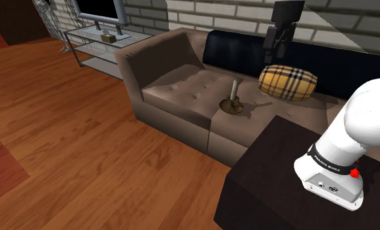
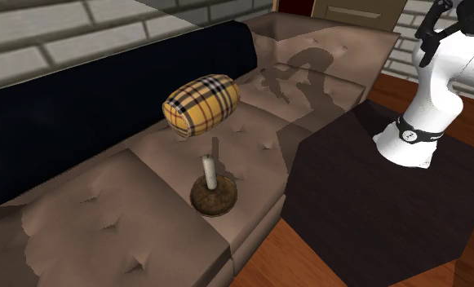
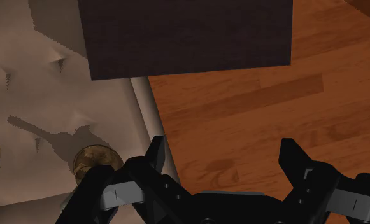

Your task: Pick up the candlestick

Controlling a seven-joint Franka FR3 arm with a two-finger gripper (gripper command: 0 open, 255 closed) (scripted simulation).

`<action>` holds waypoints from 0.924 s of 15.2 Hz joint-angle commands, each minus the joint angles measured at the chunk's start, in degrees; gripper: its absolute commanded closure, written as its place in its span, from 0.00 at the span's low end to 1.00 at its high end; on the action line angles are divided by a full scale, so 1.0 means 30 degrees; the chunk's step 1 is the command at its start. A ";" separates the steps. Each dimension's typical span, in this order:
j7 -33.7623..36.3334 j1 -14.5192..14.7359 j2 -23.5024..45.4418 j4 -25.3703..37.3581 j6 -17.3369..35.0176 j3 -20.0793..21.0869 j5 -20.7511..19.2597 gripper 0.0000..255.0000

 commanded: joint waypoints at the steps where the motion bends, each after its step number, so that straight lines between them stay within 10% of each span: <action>1: 0.0000 0.0000 0.0000 0.0000 0.0000 0.0000 0.0000 0.00; 14: -0.5876 -0.1022 0.5061 -0.1556 0.7575 -0.4027 -0.2492 0.00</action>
